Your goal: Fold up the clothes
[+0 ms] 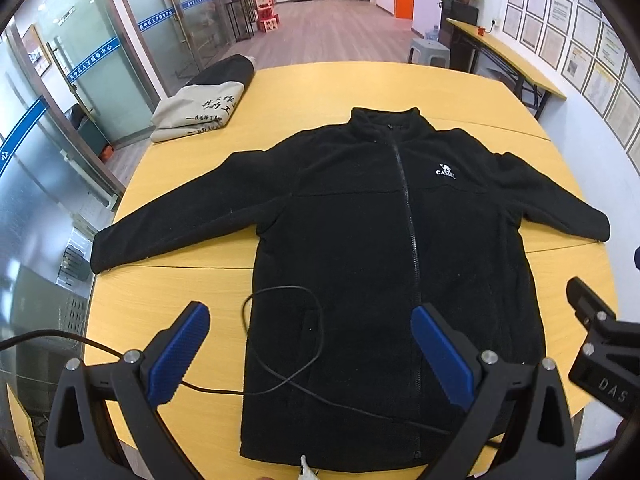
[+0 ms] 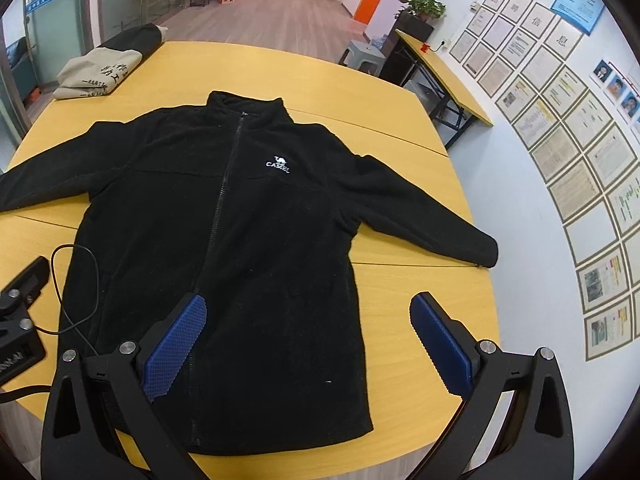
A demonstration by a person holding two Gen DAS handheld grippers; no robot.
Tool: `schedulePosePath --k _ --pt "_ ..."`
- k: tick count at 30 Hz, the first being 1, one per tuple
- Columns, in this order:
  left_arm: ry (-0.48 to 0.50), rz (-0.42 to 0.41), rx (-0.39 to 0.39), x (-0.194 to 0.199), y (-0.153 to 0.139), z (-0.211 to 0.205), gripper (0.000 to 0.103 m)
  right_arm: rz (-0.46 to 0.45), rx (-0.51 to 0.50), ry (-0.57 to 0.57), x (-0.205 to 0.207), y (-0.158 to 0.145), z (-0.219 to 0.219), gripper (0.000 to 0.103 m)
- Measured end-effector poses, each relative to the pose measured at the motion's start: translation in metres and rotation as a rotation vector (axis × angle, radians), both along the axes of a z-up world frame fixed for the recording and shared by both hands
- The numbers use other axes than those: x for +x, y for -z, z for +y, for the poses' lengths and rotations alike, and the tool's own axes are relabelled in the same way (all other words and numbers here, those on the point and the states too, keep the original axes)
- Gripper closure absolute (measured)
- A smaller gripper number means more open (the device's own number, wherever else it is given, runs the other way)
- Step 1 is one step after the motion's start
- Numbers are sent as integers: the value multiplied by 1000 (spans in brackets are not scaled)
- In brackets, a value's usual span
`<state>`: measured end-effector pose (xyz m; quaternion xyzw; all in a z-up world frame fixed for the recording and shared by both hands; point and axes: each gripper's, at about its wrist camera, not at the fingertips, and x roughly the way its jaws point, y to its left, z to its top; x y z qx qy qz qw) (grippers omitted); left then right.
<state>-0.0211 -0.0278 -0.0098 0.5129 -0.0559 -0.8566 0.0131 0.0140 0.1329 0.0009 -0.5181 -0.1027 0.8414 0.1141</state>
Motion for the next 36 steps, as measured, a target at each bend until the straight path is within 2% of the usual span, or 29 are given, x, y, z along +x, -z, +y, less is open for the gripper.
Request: schedulePosePath --k 3,4,7,8,12,14,21,31,36 --pt "-54 -50 -2 -9 4 8 0 -8 -8 -6 -2 3 1 0" --pt "-45 -40 7 -10 2 12 0 -4 -8 -8 -4 4 3 0" --pt "-48 40 -32 -9 -7 22 0 -4 -58 -39 -16 11 10 0" --pt "-64 58 -11 -11 -7 21 0 6 -66 -49 -21 14 12 0" --pt "-138 41 43 -19 0 19 0 1 -32 -53 -39 25 18 0" --pt "-161 30 52 -24 4 22 0 -2 -45 -56 -45 24 24 0" --pt "-147 47 41 -41 4 50 0 3 -58 -117 -62 20 45 0" --pt "-92 106 31 -60 -6 66 0 5 -90 -27 -75 29 72 0" --pt "-72 107 29 -64 -9 66 0 12 -83 -26 -76 27 69 0"
